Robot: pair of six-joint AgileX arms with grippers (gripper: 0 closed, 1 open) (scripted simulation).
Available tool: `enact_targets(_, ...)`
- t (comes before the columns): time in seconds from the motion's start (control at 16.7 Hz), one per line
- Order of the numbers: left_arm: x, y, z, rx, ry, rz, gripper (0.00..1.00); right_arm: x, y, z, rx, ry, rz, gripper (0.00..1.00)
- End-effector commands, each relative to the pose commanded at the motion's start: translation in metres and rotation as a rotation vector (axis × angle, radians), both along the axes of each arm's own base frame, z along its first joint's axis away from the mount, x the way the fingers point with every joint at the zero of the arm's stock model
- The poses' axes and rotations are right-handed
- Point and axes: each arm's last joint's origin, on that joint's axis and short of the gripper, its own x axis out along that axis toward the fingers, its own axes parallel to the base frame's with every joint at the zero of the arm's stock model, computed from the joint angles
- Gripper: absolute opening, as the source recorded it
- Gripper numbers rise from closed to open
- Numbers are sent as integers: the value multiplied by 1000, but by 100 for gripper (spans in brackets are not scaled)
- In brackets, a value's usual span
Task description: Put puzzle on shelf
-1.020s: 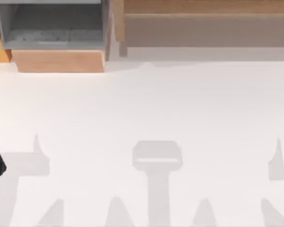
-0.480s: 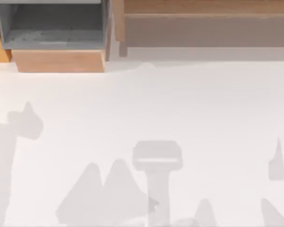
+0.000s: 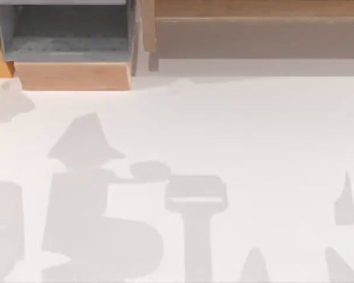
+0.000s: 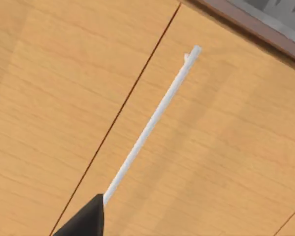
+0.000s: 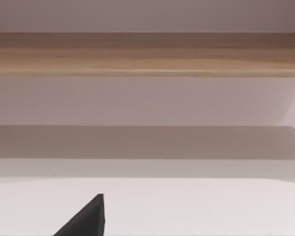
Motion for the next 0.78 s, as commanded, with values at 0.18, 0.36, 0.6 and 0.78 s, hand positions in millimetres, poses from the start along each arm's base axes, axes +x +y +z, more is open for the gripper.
enact_targets(0.18, 42, 30, -36, 184, -5, -15, 100, 0, 0, 0, 0, 0, 0, 100)
enact_targets(0.36, 69, 55, -76, 339, -14, -28, 100, 0, 0, 0, 0, 0, 0, 100)
enact_targets(0.6, 86, 76, -117, 473, -24, -36, 100, 0, 0, 0, 0, 0, 0, 100)
enact_targets(0.78, 88, 80, -126, 501, -26, -38, 100, 0, 0, 0, 0, 0, 0, 100)
